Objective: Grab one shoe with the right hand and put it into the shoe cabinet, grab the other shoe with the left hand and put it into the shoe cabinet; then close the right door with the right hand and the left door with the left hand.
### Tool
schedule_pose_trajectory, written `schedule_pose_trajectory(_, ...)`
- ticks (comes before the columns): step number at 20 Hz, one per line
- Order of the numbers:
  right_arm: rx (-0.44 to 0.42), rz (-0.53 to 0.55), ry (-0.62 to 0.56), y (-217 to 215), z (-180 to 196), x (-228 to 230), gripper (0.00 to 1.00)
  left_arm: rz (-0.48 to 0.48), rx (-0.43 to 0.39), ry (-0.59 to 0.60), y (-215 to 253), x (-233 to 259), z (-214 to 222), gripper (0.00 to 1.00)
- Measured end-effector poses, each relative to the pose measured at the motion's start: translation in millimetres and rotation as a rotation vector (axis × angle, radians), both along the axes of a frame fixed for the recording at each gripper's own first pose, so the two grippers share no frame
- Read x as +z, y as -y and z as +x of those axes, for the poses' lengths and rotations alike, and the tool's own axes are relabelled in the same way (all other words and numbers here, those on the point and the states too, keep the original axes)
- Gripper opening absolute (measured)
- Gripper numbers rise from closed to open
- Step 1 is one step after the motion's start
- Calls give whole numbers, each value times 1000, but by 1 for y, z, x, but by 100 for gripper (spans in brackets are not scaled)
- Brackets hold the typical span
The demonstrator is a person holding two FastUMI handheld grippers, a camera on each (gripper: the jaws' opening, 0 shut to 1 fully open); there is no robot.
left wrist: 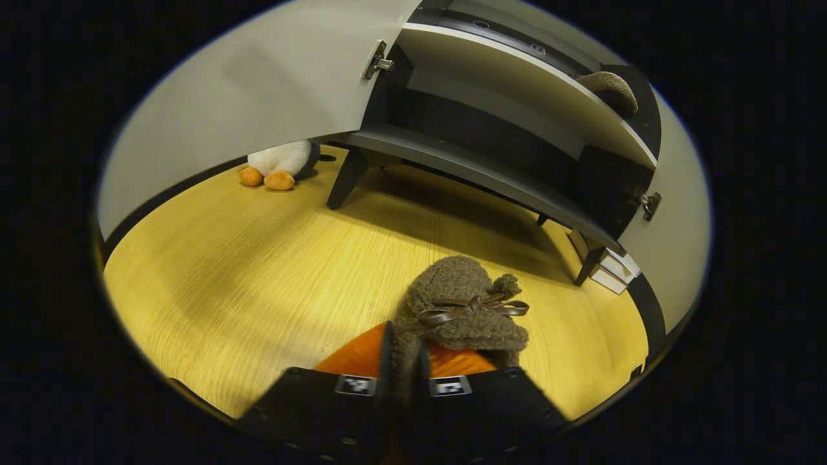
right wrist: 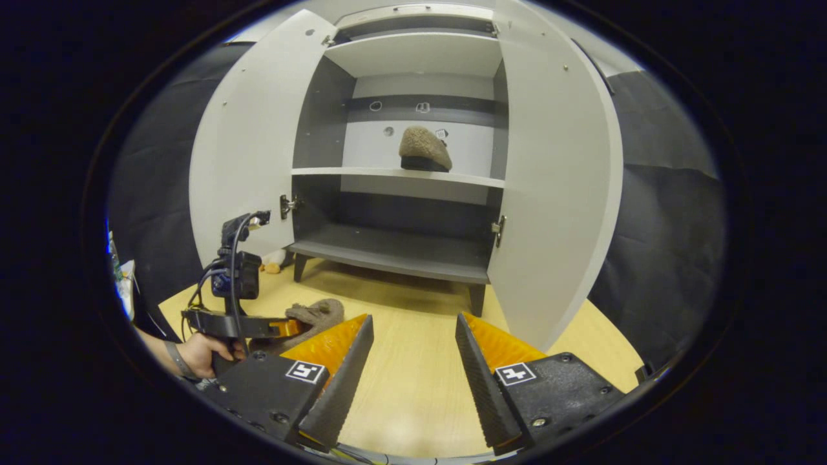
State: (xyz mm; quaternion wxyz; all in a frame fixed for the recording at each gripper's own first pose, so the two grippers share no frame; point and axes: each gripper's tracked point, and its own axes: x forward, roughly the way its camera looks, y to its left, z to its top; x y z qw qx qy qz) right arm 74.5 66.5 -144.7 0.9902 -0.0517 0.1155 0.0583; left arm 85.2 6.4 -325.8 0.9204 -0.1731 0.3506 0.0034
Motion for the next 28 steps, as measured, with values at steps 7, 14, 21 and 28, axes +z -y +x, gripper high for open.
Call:
schedule_pose_trajectory(7, 6, -5, -7, -2, -1, -4, 82, 83, 7, 45, -13, 33, -18, 4)
schedule_pose_trajectory(14, 14, 7, -3, -5, -1, -2, 82, 43, 14, 328, 3, 234, -2, 4)
schedule_pose_trajectory(21, 22, 6, 48, -5, -8, 16, 82, 65, 29, 413, 19, 355, 172, 4)
schedule_pose_trajectory(28, 13, -1, 52, -3, -12, 20, 82, 54, -5, 202, 48, 332, 295, 4)
